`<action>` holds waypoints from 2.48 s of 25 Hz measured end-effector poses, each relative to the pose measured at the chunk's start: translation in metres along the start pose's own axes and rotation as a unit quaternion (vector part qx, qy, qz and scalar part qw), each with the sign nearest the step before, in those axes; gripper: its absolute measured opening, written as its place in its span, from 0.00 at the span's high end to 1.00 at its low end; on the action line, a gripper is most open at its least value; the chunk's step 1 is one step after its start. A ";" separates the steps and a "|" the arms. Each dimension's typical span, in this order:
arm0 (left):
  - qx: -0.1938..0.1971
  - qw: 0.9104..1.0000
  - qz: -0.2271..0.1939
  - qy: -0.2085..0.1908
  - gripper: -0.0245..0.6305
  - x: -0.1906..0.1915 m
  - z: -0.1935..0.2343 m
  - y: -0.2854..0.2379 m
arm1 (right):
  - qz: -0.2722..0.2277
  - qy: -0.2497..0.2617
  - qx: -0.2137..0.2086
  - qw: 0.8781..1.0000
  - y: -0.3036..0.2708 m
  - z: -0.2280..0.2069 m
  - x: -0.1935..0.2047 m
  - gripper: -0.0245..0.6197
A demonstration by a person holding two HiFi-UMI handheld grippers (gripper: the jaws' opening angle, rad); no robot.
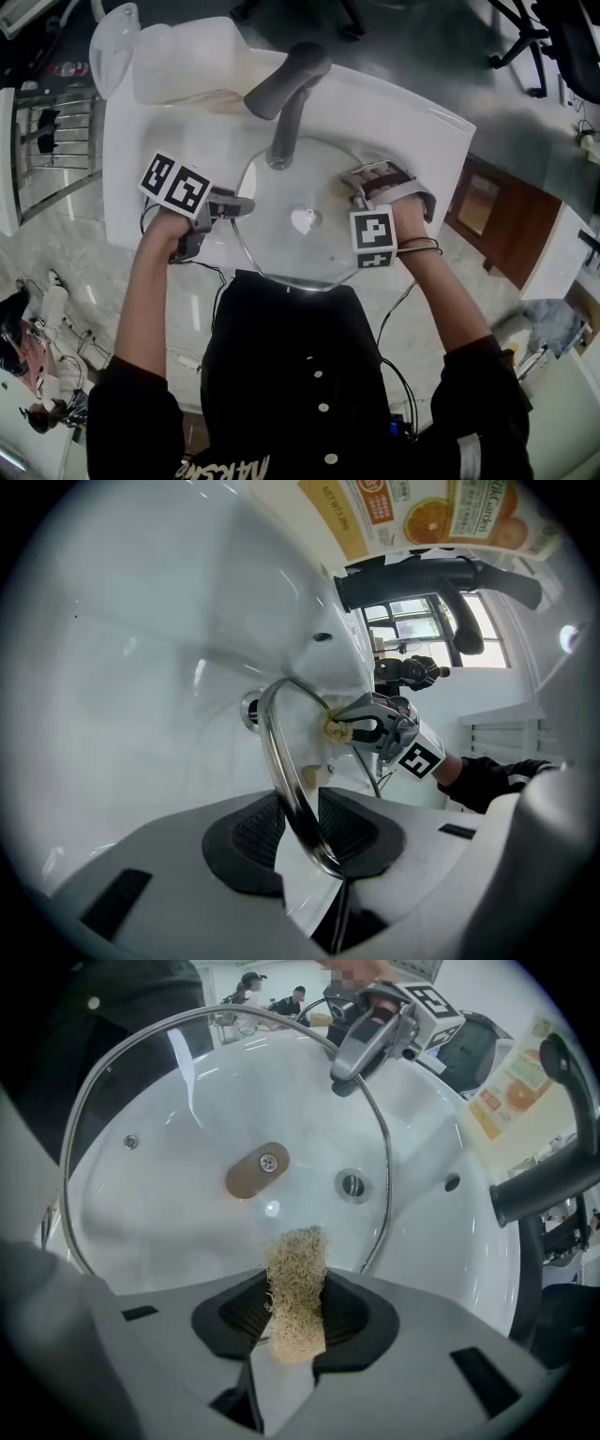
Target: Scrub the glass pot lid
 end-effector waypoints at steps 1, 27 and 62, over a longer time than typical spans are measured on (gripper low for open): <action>0.000 1.000 0.000 0.000 0.77 0.000 0.000 0.000 | 0.001 0.003 -0.002 1.000 0.001 0.002 0.001 0.74; -0.017 1.000 0.004 0.001 0.77 0.000 -0.002 0.001 | -0.210 0.036 0.205 0.955 0.013 -0.077 -0.117 0.74; -0.025 1.000 0.001 -0.001 0.77 0.000 -0.001 0.000 | -0.131 0.102 0.019 0.986 0.006 -0.005 -0.050 0.74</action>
Point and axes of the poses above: the fingertips, and each gripper's own axes: y backward along the fingers, z to its left, x out of its underside, the point moved 5 cm from there along y, backward along the fingers, and after that the axes turned 1 degree about -y, right-handed, at the moved point
